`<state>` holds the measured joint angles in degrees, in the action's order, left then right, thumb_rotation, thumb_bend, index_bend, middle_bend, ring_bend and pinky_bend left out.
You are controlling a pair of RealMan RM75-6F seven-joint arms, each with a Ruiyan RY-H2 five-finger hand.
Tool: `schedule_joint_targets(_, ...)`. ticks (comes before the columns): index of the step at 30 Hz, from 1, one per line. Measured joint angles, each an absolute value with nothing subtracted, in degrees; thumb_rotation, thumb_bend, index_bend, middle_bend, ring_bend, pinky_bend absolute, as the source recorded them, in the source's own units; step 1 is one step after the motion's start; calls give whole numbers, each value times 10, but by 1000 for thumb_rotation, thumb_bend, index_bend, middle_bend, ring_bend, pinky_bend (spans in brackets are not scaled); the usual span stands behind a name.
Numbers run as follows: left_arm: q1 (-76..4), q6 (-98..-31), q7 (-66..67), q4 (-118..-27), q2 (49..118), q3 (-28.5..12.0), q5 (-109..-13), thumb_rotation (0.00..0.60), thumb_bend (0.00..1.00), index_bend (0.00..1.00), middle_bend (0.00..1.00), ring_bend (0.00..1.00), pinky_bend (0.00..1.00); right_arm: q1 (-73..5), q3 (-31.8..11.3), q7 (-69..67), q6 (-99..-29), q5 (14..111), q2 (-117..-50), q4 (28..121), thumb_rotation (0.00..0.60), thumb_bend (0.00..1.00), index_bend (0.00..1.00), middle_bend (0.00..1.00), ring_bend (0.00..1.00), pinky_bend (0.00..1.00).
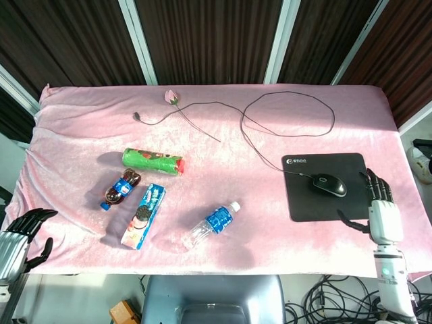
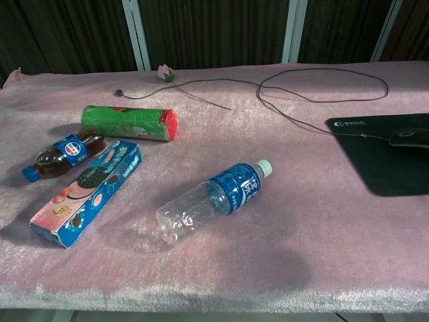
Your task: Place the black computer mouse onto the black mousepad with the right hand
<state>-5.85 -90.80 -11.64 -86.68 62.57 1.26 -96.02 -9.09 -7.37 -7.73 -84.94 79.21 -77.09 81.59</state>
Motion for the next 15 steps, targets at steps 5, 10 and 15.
schedule_joint_targets(5,-59,-909,-100,-868,631,13,-966,600,513,231,238,177,280,-43,-41,28,-901,807,-731,895,600,330,26,0,0,93)
schedule_joint_targets(10,-59,-908,-96,-869,632,14,-968,600,514,231,237,178,281,-11,-13,109,-914,816,-702,967,600,329,26,0,0,94)
schedule_joint_targets(15,-57,-912,-98,-868,633,12,-964,600,513,231,237,178,281,-5,-11,108,-912,825,-698,973,600,330,26,0,0,95)
